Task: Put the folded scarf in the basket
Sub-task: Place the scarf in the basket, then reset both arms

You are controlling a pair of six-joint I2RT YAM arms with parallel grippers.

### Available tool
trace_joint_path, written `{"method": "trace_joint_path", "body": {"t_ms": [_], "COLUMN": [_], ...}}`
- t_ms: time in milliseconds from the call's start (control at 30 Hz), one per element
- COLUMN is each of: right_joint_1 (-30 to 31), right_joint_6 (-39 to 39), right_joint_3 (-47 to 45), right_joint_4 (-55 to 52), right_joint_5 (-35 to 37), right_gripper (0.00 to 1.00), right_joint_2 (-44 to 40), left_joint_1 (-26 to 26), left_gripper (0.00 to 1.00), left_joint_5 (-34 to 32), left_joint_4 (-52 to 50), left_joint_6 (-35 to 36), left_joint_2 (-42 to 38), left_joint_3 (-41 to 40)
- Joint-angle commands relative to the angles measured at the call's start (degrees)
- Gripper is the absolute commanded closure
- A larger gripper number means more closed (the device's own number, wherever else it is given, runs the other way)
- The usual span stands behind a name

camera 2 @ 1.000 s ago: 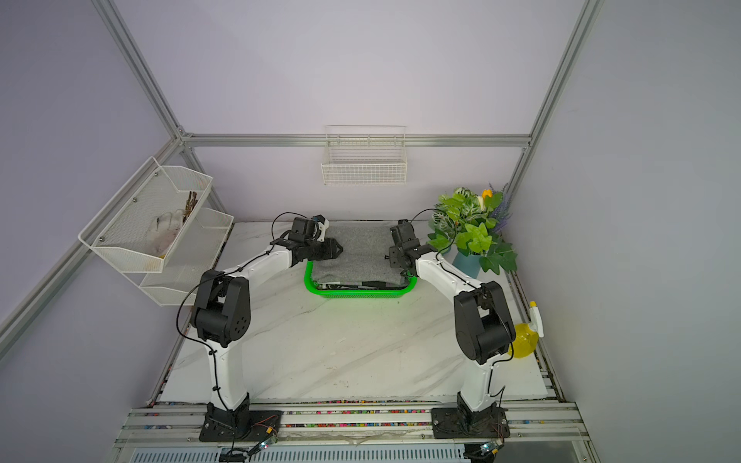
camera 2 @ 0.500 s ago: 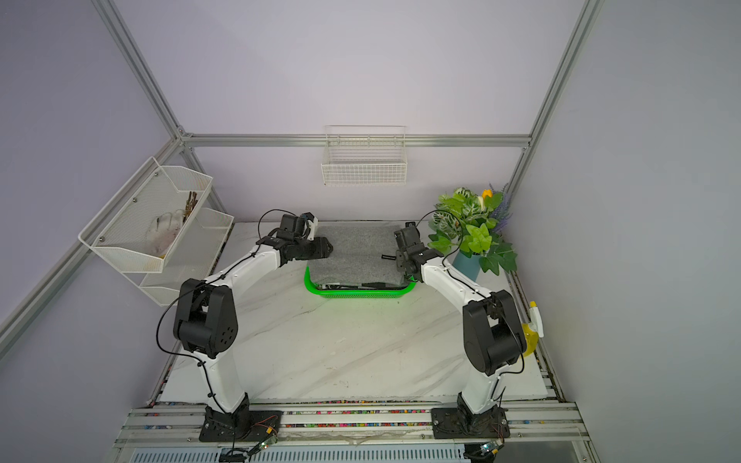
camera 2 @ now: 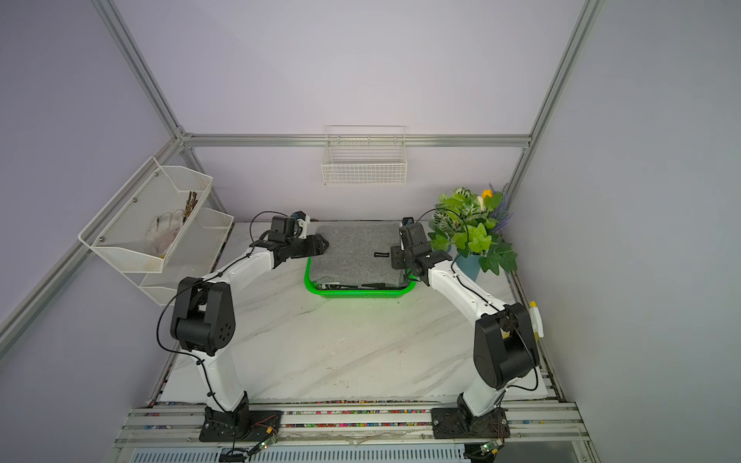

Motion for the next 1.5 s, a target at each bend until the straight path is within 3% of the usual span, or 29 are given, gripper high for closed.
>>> {"method": "trace_joint_path", "body": {"t_ms": [0, 167, 433, 533, 600, 700, 900, 1100, 1267, 1400, 1467], "right_joint_1": [1.5, 3.4, 5.0, 4.4, 4.4, 3.6, 1.6, 3.4, 7.2, 8.8, 8.8], "right_joint_6": [1.6, 0.4, -0.9, -0.8, -1.3, -1.8, -2.8, -3.9, -4.8, -4.9, -5.4], "right_joint_3": [-2.8, -0.2, 3.6, 10.4, 14.2, 12.8, 9.4, 8.9, 9.5, 4.8, 0.2], "right_joint_4": [3.0, 4.7, 8.3, 2.9, -1.7, -1.6, -1.3, 0.2, 0.2, 4.6, 9.1], "right_joint_5": [-4.2, -0.3, 0.2, 4.9, 9.4, 16.3, 17.3, 11.5, 14.7, 12.5, 11.3], "right_gripper": [0.39, 0.41, 0.56, 0.66, 0.66, 0.67, 0.67, 0.64, 0.52, 0.39, 0.01], "right_joint_2": [-3.9, -1.4, 5.8, 12.2, 14.8, 16.2, 17.3, 12.6, 6.5, -1.0, -5.4], "left_joint_1": [1.2, 0.1, -1.4, -1.5, -1.7, -1.5, -0.6, -0.1, 1.7, 2.4, 2.4], "left_gripper": [0.27, 0.26, 0.25, 0.25, 0.25, 0.24, 0.24, 0.24, 0.23, 0.17, 0.0], "left_joint_5": [-3.0, -2.0, -2.1, -1.6, -2.7, -3.6, -4.6, -3.8, -7.3, -14.2, -18.4], "left_joint_4": [4.6, 0.1, 1.5, 1.8, 1.8, 1.0, 0.0, -0.5, -0.9, -2.3, 0.2], "left_joint_6": [-1.5, 0.0, 0.9, 0.8, 1.6, 2.4, 3.0, 2.4, 3.2, 7.6, 11.5], "left_joint_2": [-8.7, -10.4, -4.7, -4.9, -5.8, -7.0, -7.8, -8.8, -14.9, -21.5, -25.6], "left_joint_3": [-5.4, -2.7, -2.2, -1.5, -1.6, -2.1, -2.8, -3.2, -6.3, -10.1, -14.7]}}
